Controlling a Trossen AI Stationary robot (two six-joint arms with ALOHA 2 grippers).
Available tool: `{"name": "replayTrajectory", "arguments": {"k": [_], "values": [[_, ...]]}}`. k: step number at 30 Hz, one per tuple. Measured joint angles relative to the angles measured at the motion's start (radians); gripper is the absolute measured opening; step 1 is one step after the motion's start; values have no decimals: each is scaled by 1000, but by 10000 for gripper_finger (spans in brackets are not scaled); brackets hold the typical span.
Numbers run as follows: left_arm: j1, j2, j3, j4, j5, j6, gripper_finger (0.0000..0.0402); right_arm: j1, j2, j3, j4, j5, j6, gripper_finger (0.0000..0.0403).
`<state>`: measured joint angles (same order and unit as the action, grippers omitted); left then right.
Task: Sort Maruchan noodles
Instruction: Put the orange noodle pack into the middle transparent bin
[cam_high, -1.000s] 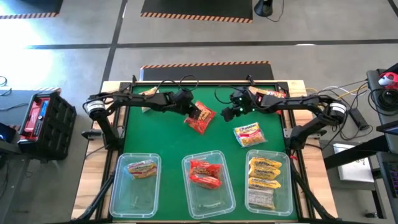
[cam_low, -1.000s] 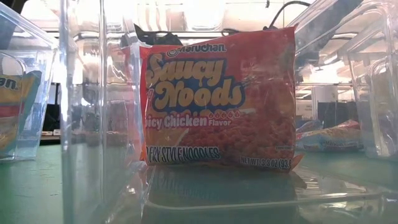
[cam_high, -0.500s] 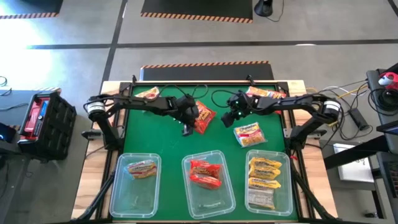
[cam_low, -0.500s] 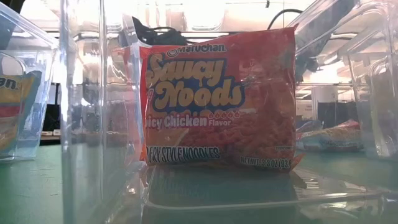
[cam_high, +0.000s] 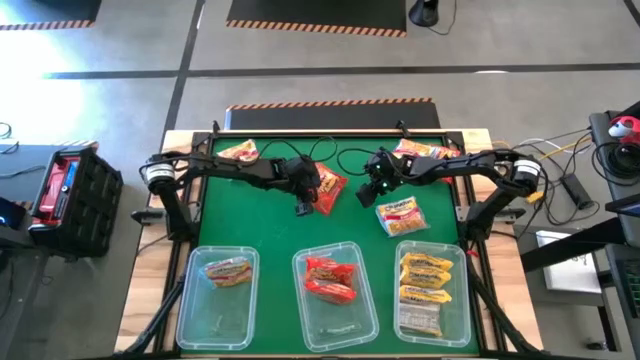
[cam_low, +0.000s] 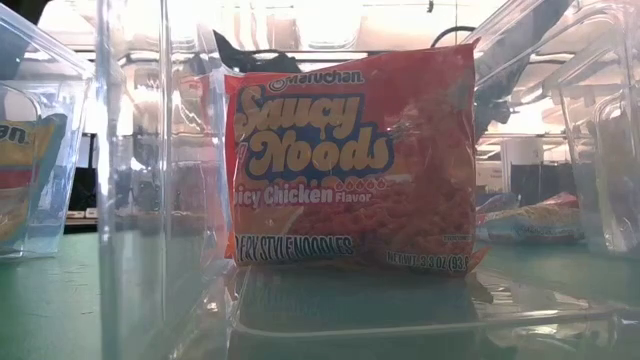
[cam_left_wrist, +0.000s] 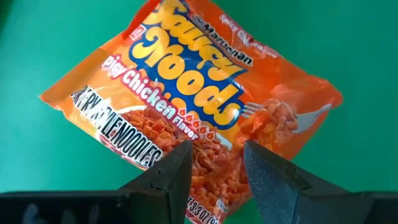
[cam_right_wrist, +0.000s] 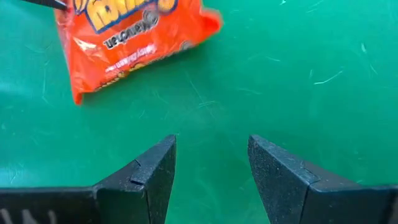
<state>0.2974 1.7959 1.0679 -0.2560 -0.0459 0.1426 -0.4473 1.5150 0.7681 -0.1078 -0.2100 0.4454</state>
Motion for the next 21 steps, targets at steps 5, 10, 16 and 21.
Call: {"name": "replayTrajectory", "arguments": {"k": [5,10,16,21], "values": [[-3,58,5,87,-6,-207,130,0,-1,0,0,-2,20,187],[-1,80,2,215,-2,-500,130,0,-1,0,6,-3,109,187],[6,75,-2,267,12,-683,130,0,-3,0,46,-30,154,187],[0,12,-4,306,11,-574,130,-11,-17,0,45,-60,138,187]]}}
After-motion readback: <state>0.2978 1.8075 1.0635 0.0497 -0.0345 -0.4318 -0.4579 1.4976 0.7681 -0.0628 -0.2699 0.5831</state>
